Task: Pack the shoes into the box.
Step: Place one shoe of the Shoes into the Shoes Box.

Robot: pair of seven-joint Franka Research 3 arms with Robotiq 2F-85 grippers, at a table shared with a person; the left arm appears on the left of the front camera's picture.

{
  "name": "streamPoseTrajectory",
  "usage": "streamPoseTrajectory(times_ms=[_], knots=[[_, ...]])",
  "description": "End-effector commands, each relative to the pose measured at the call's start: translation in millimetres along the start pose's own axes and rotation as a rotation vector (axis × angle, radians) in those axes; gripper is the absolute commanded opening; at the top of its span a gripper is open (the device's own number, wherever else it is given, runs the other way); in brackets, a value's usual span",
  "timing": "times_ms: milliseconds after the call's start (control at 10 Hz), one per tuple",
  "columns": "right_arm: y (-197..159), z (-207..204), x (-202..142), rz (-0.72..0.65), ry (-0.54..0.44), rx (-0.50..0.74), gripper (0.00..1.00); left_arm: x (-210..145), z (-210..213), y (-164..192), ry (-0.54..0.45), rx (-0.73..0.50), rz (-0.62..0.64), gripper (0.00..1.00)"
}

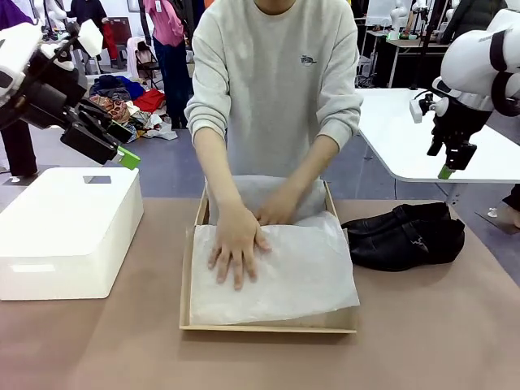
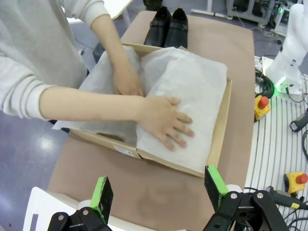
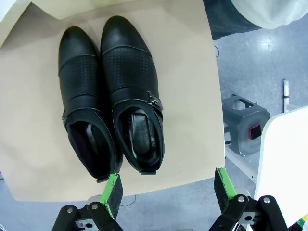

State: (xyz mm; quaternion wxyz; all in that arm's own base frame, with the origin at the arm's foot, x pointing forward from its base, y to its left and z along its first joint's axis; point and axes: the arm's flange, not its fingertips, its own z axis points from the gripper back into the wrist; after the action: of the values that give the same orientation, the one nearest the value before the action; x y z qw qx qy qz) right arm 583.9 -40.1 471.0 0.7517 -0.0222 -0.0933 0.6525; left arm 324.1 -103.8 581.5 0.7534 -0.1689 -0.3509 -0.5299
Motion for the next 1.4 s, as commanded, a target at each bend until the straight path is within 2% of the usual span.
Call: streamPoseTrajectory(times_ms=[0,500,1300], knots=[[-0.1,-2.0,-1.3,-0.002,0.001,-0.008,1.0,-0.4,0.4,2.6,-0.016,-0.016,-0.015,1.0],[-0.3,-0.4,-0.7,-0.001,0.001,0.002,1.0,-0.4,0.4,2.6,-0.016,-0.016,-0.015,1.0],[-24.6,-63.4,-25.0,-0.033,-0.046,0.057,1.0,-0.4,0.4,2.6,-0.016,-0.016,-0.015,1.0]])
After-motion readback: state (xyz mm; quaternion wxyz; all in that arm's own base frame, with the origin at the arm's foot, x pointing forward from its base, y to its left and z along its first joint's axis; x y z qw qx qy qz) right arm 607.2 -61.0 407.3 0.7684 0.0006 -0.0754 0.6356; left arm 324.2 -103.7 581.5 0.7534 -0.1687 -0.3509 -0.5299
